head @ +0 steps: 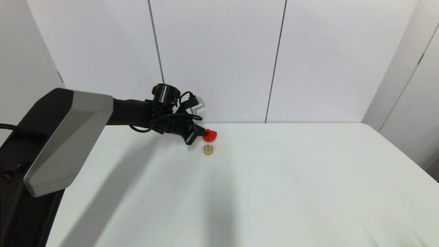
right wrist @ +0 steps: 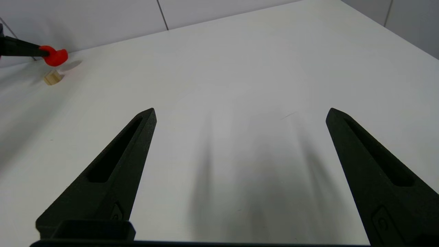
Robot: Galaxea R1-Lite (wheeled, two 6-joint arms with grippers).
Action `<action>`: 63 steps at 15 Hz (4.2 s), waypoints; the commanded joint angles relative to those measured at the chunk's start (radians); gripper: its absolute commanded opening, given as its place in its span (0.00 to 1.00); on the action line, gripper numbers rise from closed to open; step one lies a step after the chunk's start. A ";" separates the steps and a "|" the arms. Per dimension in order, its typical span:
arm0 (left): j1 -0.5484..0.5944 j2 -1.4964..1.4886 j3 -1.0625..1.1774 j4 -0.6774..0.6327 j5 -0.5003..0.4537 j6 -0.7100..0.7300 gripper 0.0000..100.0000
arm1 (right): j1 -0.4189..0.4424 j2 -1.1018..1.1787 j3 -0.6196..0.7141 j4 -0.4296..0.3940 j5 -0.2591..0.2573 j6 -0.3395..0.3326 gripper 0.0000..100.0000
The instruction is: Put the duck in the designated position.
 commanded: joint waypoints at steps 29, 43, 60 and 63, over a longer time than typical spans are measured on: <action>0.112 -0.763 0.531 0.095 0.008 -0.182 1.00 | 0.000 0.001 0.000 0.000 0.000 0.001 1.00; 0.222 -1.743 1.617 -0.500 0.384 -0.475 1.00 | 0.000 0.001 0.000 0.000 0.000 0.001 1.00; 0.327 -2.133 1.819 -0.304 0.453 -0.472 1.00 | 0.000 0.001 0.000 0.000 0.000 0.001 1.00; 0.331 -2.273 1.819 -0.212 0.500 -0.458 1.00 | 0.000 0.001 0.000 0.000 0.000 0.001 1.00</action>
